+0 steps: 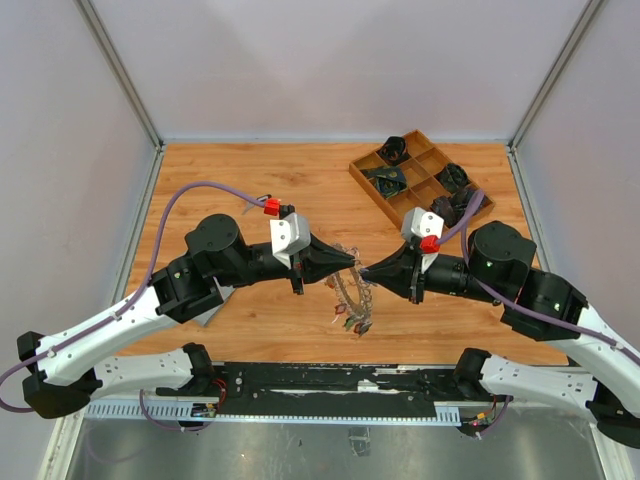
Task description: Put the keys on the keyring
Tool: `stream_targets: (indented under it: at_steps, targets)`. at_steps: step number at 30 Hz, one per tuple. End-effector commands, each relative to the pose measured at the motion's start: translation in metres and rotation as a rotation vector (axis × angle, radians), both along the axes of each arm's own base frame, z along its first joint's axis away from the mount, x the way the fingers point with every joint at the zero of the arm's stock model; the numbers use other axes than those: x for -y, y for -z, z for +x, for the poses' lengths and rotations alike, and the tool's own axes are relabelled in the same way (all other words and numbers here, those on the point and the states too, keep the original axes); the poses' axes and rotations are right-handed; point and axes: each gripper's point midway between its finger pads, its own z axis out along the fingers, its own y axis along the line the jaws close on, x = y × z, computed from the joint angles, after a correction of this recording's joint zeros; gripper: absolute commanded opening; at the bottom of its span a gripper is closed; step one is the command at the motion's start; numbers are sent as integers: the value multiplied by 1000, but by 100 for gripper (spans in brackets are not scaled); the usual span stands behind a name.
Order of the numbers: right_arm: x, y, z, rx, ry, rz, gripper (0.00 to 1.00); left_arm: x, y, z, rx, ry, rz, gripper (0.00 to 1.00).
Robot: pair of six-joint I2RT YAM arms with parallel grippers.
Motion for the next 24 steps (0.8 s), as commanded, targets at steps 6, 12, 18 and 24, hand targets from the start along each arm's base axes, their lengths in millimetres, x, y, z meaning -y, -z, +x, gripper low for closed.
stream_targets:
  at_steps: [6,12,18,24]
  targets:
    - [-2,6,-2,-15,-11,-39,11,-8,-37,-7,63,4,-111,0]
    - [-7,7,-5,-28,-40,-51,22,-7,-37,-7,63,6,-107,0]
    - [4,-19,-8,36,-22,44,32,-8,-37,-7,64,5,-109,0]
    - [16,-30,-5,88,26,119,36,-8,-37,-8,65,9,-110,1]
